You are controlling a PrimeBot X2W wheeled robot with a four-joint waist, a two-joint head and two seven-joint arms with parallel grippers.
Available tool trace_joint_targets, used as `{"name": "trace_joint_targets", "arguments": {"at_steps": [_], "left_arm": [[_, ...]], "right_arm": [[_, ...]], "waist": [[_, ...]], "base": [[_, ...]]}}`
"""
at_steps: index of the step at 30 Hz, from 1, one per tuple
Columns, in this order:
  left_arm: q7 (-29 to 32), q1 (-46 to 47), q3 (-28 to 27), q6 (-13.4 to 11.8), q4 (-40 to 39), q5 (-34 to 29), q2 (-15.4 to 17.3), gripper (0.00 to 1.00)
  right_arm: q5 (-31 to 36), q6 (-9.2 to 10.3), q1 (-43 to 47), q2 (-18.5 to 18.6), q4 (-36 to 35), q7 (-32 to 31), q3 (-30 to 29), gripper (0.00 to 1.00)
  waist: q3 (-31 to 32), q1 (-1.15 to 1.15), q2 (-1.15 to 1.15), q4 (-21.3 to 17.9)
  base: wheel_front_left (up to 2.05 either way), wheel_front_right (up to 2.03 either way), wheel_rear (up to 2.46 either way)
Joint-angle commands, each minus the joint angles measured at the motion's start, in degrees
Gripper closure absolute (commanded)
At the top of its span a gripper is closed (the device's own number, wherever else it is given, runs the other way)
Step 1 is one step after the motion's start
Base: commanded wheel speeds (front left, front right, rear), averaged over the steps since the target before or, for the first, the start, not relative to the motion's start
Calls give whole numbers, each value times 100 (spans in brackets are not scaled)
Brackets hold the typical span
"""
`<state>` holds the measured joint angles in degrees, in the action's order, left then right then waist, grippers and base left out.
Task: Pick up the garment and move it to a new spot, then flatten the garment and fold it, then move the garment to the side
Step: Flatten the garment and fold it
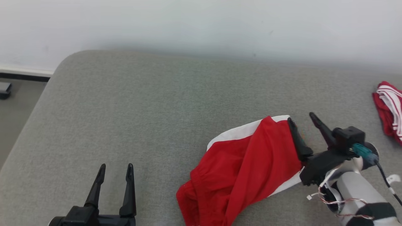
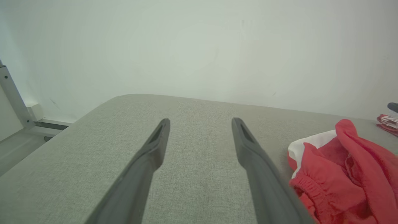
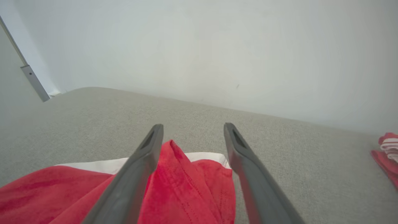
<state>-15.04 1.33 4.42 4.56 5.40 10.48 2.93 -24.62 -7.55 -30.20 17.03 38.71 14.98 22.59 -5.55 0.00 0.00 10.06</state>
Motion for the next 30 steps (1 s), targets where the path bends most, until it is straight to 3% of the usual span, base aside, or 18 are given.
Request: {"name": "trace_joint_targets", "arguments": {"at_steps": [1, 10, 17, 26, 30], "left_arm": [[-18, -50, -20, 13, -22, -35, -6, 0], [-18, -168, -198, 58, -80, -126, -6, 0], [-18, -267, -262, 100, -71, -207, -7, 0], [-18, -371, -299, 177, -84, -286, -7, 0], [-18, -492, -8, 242, 7, -443, 60, 0]], "right_arm": [[11, 16, 151, 50, -113, 21, -70, 0], [316, 16, 1660, -88, -2068, 13, -1282, 0], [556, 16, 2689, -418, -3220, 13, -1742, 0], [725, 16, 3492, -804, -3887, 13, -1936, 0], [739, 17, 3606, -861, -3937, 13, -1985, 0]], "waist": [[93, 0, 0, -202], [252, 0, 0, -548], [363, 0, 0, -732], [422, 0, 0, -817], [446, 0, 0, -779]], "base": [[0, 0, 0], [0, 0, 0], [0, 0, 0], [0, 0, 0], [0, 0, 0]]}}
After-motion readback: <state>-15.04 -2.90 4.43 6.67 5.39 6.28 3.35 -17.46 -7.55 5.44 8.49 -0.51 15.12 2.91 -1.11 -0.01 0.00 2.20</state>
